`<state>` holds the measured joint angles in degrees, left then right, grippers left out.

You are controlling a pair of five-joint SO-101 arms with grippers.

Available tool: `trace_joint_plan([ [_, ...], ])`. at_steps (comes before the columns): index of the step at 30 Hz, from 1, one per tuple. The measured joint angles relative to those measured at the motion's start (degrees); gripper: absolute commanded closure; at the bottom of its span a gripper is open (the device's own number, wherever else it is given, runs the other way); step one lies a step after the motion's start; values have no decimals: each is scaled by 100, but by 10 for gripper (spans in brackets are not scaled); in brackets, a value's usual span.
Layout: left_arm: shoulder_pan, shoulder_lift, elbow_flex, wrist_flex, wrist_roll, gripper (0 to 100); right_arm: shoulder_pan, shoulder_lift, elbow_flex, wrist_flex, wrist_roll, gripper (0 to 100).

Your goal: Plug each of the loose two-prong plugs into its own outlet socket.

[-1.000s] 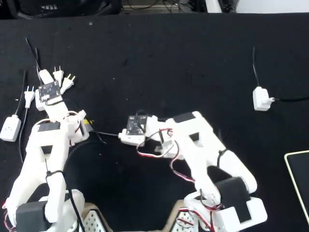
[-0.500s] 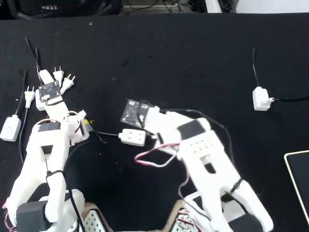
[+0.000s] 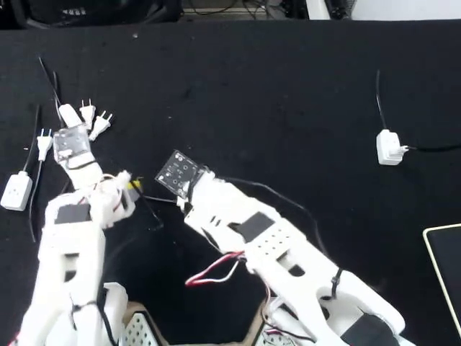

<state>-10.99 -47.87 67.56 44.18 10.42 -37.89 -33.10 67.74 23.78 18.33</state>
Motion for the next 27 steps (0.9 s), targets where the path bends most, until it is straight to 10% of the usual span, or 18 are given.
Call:
trace_joint_plan([
  [27,1266,-2541,1310,-79,-264,734,-686,-1371,1020,-396,-97,988],
])
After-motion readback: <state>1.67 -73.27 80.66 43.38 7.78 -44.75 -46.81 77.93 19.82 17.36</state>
